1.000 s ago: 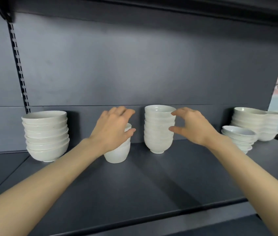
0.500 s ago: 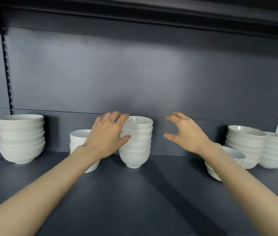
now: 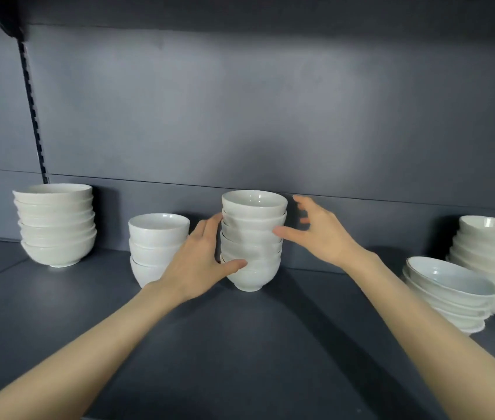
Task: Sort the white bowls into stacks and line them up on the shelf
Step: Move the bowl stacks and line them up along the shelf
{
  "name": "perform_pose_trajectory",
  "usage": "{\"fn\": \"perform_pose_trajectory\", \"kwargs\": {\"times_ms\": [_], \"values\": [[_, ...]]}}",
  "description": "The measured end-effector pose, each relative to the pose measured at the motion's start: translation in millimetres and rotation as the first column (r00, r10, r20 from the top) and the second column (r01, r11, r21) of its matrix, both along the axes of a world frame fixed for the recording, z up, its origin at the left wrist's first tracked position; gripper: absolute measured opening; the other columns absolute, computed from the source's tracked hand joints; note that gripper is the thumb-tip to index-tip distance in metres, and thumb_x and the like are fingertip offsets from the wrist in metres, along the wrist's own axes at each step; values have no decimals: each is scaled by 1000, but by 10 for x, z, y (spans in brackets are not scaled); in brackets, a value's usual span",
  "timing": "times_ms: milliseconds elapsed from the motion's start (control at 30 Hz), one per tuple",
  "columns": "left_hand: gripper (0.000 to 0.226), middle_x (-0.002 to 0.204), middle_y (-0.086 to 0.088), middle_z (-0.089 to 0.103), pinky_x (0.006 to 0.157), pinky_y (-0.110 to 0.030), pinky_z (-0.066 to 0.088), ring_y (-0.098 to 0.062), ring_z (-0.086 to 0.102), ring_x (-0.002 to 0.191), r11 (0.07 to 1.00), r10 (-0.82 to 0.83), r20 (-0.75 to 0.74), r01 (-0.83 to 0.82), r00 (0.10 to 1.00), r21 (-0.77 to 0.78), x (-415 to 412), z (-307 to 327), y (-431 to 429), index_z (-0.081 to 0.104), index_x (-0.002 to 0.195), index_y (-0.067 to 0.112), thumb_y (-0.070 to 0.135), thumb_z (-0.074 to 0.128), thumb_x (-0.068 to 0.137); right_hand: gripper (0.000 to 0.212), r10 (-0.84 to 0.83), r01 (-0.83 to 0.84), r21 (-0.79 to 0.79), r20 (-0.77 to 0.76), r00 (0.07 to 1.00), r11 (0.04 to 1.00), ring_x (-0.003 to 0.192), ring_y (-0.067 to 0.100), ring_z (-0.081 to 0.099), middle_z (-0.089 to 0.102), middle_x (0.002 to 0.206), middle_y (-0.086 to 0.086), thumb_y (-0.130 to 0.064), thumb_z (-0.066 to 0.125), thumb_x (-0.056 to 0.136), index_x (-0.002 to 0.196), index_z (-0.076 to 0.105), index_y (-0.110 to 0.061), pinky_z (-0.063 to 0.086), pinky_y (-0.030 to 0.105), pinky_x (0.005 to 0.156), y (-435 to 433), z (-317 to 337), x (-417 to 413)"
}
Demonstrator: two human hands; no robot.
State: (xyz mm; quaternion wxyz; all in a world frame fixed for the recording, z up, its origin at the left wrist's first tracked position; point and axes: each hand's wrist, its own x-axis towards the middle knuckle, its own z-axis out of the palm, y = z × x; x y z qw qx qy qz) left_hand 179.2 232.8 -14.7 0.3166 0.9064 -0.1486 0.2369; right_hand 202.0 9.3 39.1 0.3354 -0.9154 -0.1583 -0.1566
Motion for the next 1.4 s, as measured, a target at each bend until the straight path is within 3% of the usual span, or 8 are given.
{"fn": "perform_pose_trajectory", "kwargs": {"times_ms": [167,333,400,533,900,1133,1300,1400], "values": [[115,156,4,18,113,-31,29,-13,27,141,978,-76,-145,45,986,-206,216,-187,-31,4,153,19,44,80,71,96,45,-26,178,-101,994,984,131,19,44,34,152,0,-45,74,78,152,17,-22,35,24,93,58,-92,199],[135,158,15,15,115,-42,30,-6,20,144,925,-180,-233,84,956,-370,424,-360,-44,-2,151,34,69,79,49,112,107,-48,299,-181,978,953,127,14,48,43,146,-7,-59,78,64,151,15,-28,42,39,105,123,-170,351],[126,153,19,27,113,-40,35,-4,28,141,890,-244,-239,119,940,-439,499,-419,-53,10,147,44,68,83,48,106,145,-67,346,-206,968,936,126,12,49,46,141,-11,-56,77,67,150,17,-28,46,38,98,142,-187,391],[86,132,24,48,94,-16,43,8,47,122,842,-328,-163,209,931,-498,546,-470,-113,29,111,67,28,88,62,93,201,-82,420,-248,948,904,124,13,49,47,138,-11,-45,74,76,149,19,-30,49,44,93,160,-217,449],[96,132,12,52,81,-11,49,6,55,114,721,-460,-122,289,880,-630,715,-517,-164,28,138,28,9,86,63,89,224,-65,463,-297,928,884,122,13,51,48,134,-17,-41,72,79,148,17,-31,46,54,100,266,-260,512],[97,125,21,49,73,-6,48,16,53,105,706,-435,-145,236,889,-668,725,-534,-194,24,135,30,11,87,64,89,228,-60,461,-319,920,885,125,14,48,46,125,-24,-53,66,76,146,16,-30,44,55,101,298,-310,517],[85,120,21,51,70,-5,48,17,56,98,696,-442,-141,239,886,-677,713,-520,-215,29,126,34,5,83,67,78,234,-58,470,-327,915,881,109,3,51,46,115,-28,-48,62,84,145,16,-30,50,36,84,287,-340,521],[86,121,20,51,70,-5,48,16,56,99,692,-452,-146,242,880,-681,710,-511,-207,29,126,34,5,84,66,80,239,-68,460,-325,915,885,113,7,51,46,116,-27,-49,62,84,145,14,-32,50,38,87,284,-336,524]]}}
